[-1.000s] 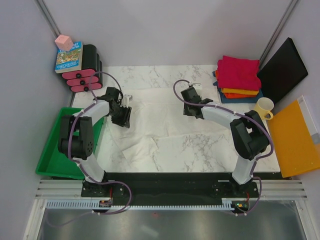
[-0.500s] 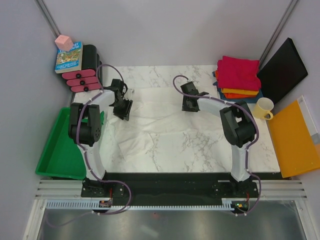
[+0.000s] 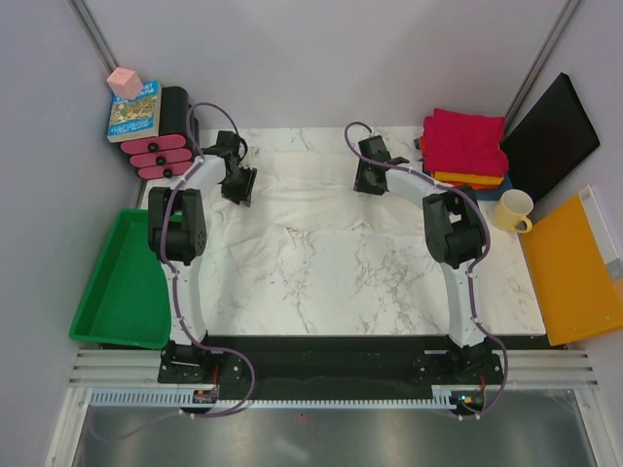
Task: Fold and stack the t-shirts
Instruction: Fold the flattened tshirt in 1/3 of the way, then grap the side of the flattened tshirt closest away from the robot with both arms
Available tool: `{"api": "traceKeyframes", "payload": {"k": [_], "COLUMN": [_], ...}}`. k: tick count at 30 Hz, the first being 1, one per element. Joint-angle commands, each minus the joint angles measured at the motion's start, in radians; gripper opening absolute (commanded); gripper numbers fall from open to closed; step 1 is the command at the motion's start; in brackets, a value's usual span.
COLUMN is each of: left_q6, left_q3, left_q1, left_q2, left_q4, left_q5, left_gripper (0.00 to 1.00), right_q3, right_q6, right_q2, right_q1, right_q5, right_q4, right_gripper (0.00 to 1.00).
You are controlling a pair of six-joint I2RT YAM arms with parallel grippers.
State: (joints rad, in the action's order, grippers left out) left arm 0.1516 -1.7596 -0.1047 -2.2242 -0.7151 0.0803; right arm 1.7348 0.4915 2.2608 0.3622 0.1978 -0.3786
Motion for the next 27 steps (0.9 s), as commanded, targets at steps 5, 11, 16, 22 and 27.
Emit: {"api": "traceKeyframes", "payload": {"k": [5, 11, 16, 22, 27], "left_q6": [-0.027, -0.075, -0.066, -0.055, 0.02], "left_q3": [0.124, 0.377, 0.636, 0.884, 1.153], "left_q1": [0.013, 0.043, 0.103, 0.29, 0.332], "left_q2": [0.263, 0.662, 0.908, 0.978, 1.014], "left_q4": [0.081, 0.178, 0.298, 0.562, 0.965], "left_q5": [0.136, 0.191, 0.119, 0.148, 0.243], "left_gripper": [0.56, 0.77, 0.84, 0.87, 0.88], "right_q3": [-0.073, -0.176, -0.348, -0.602, -0.753], "right_q6": [-0.01, -0.013, -0.091, -0.235, -0.3], "right_q2": [-0.214, -0.466, -0.694, -1.004, -1.236], "right_q1": [0.033, 0.066, 0.109, 0.144, 0.162], "right_q5": [0.011, 0.077, 0.187, 0.307, 0.403], "right_q4": [0.044, 0.053, 0.085, 0.196, 0.208], "right_gripper": [0.51, 0.53, 0.52, 0.55, 0.6]}}
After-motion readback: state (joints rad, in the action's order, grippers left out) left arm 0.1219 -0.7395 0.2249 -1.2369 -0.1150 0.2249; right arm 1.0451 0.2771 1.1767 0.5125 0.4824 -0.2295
